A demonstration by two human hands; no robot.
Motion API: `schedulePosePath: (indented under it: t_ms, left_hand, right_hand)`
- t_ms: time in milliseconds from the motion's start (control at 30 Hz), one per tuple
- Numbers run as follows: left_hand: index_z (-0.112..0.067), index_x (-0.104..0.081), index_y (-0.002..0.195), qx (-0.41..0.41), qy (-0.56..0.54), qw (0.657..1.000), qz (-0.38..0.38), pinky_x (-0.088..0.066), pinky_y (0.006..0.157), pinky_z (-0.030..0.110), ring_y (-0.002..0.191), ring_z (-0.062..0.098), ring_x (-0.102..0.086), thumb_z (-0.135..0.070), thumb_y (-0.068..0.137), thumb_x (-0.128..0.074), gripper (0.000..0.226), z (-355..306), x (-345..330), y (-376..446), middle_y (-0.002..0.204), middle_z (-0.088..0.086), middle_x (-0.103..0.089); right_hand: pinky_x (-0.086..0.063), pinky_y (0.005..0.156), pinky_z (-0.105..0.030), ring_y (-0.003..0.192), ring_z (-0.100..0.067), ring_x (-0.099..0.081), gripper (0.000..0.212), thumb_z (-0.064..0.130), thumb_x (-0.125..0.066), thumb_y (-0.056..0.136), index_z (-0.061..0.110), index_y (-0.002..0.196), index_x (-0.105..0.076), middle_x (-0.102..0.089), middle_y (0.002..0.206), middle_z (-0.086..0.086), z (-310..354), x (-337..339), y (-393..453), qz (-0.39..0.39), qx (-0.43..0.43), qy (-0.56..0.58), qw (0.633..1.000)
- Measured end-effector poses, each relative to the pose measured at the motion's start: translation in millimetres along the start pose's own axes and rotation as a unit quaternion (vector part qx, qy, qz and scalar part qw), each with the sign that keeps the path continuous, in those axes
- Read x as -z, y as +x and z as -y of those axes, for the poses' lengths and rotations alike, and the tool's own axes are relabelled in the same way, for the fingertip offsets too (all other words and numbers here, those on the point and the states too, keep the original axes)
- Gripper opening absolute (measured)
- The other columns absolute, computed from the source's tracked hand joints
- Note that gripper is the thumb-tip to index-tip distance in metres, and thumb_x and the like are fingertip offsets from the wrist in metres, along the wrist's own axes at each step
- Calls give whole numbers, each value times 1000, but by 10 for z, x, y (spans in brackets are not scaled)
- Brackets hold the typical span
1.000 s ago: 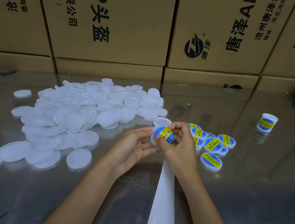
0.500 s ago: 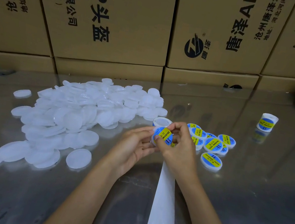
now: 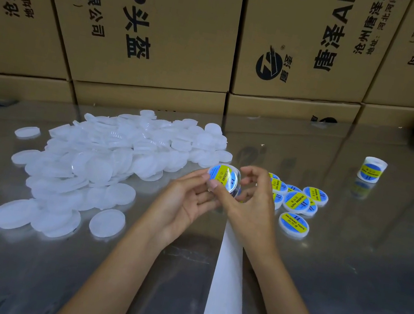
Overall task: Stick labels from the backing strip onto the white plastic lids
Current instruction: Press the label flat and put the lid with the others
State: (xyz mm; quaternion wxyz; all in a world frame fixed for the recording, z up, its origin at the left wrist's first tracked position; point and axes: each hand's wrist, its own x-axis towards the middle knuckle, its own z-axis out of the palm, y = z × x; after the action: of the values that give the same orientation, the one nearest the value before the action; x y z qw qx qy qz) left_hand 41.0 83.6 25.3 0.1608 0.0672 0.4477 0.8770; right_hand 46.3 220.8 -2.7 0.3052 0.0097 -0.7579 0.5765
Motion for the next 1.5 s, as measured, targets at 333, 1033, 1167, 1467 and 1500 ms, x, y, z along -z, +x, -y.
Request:
schedulePosePath:
  t_ms: [333, 1033, 1167, 1467, 1500]
  left_hand:
    - [0, -64, 124, 2, 54, 998, 17, -57, 73, 26, 99, 20, -70, -15, 100, -50, 32, -28, 2, -22, 122, 19, -69]
    - [-18, -75, 110, -160, 180, 965, -101, -60, 64, 23, 79, 15, -76, 3, 88, -71, 31, 33, -33, -36, 93, 8, -79]
    - [-18, -78, 101, -171, 154, 962, -150, -59, 59, 23, 74, 15, -75, -3, 86, -75, 21, 8, -30, -51, 87, 7, -79]
    - [-4, -77, 92, -161, 198, 950, -177, -55, 49, 24, 64, 19, -72, -22, 88, -76, 19, 3, -28, -50, 82, 9, -77]
    - [-2, -75, 93, -154, 202, 952, -170, -55, 49, 24, 63, 20, -72, -23, 88, -76, 22, 4, -33, -49, 81, 11, -77]
  right_hand:
    - [-43, 60, -40, 60, -11, -44, 39, 53, -66, 88, 21, 71, -50, -46, 61, 8, -6, 20, -22, 27, 18, -55, 998]
    - [-43, 63, -34, 66, -16, -51, 48, 62, -53, 90, 15, 84, -58, -58, 72, -4, -4, -13, -58, 99, 16, -62, 993]
    - [-42, 60, -34, 62, -11, -47, 46, 63, -61, 84, 18, 77, -54, -55, 67, 1, -26, -20, -48, 86, 46, -86, 992]
    - [-28, 57, -32, 55, -12, -34, 45, 29, -50, 102, 22, 62, -31, -35, 52, 7, 10, -1, -50, 58, 78, -91, 991]
    - [-28, 56, -33, 55, -11, -33, 45, 27, -49, 103, 21, 62, -31, -34, 51, 7, 6, 3, -42, 55, 65, -81, 993]
